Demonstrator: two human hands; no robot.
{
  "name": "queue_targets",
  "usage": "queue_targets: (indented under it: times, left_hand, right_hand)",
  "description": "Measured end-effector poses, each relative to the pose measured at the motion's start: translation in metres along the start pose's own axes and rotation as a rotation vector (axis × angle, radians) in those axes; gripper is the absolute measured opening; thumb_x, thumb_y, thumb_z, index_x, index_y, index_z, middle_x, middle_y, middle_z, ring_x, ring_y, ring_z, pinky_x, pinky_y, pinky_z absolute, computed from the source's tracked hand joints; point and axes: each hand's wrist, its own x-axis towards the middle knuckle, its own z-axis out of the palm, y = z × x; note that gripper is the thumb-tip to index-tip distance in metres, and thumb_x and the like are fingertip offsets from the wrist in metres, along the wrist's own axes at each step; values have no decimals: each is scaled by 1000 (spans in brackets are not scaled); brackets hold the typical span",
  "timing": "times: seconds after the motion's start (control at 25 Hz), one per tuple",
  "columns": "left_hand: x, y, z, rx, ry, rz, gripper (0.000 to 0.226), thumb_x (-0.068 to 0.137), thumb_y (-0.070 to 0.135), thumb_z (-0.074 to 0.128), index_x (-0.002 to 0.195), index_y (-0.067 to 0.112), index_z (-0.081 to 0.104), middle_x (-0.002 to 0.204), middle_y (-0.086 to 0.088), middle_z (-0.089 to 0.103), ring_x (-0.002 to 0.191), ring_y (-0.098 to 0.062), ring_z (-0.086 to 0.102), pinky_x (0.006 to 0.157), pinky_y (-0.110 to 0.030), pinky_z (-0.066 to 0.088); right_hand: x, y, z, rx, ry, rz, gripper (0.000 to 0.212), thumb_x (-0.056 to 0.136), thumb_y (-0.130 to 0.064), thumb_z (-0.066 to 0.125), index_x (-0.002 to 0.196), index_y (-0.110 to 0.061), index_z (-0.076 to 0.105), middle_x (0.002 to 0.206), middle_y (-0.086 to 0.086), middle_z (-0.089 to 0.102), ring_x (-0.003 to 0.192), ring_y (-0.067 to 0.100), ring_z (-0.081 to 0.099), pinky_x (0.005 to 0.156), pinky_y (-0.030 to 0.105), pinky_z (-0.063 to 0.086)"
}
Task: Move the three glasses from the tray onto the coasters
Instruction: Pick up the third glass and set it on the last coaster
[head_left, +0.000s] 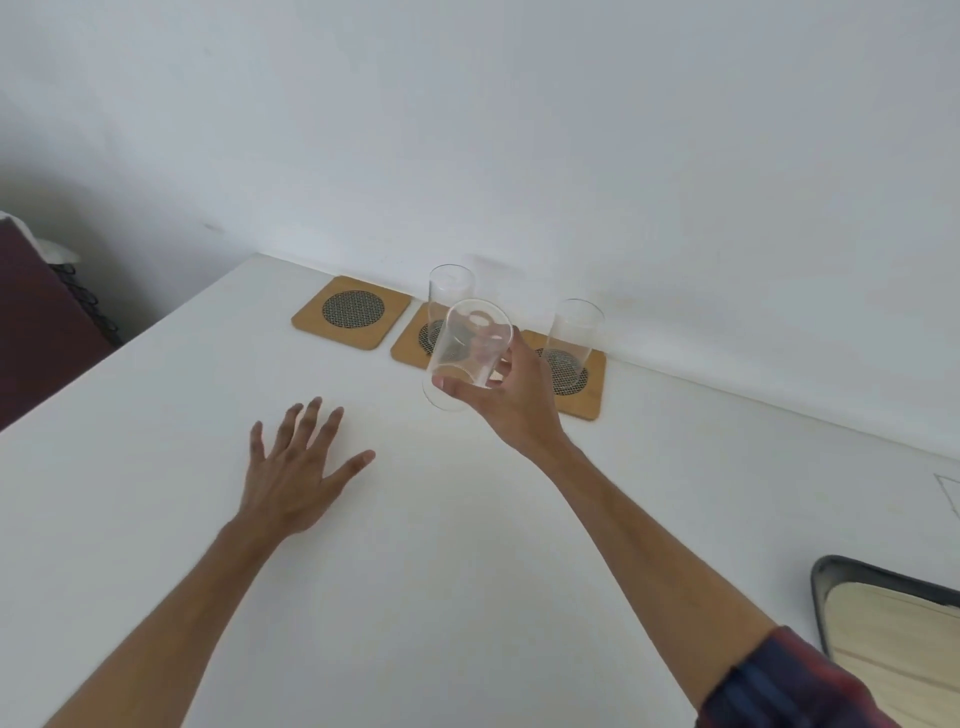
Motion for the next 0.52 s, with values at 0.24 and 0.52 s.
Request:
queue_targets:
  times: [0.24,0.52]
  left_hand:
    - [10,-21,9,9,-42,-71,84,78,84,8,150,43,6,164,5,5,149,-18,0,116,-56,2]
    - [11,-23,12,15,-27,-64,81,80,82,10,150,43,2,164,6,1,149,-17,-4,117,-55,-1]
  right_hand:
    - [48,7,47,-44,-31,-4,68,61,-49,90,114,-16,61,104,1,73,101,23,70,92,45,57]
    - [106,11,102,-43,-57,43,62,65,-31,93,110,-5,59,100,-5,64,102,27,64,91,43,55]
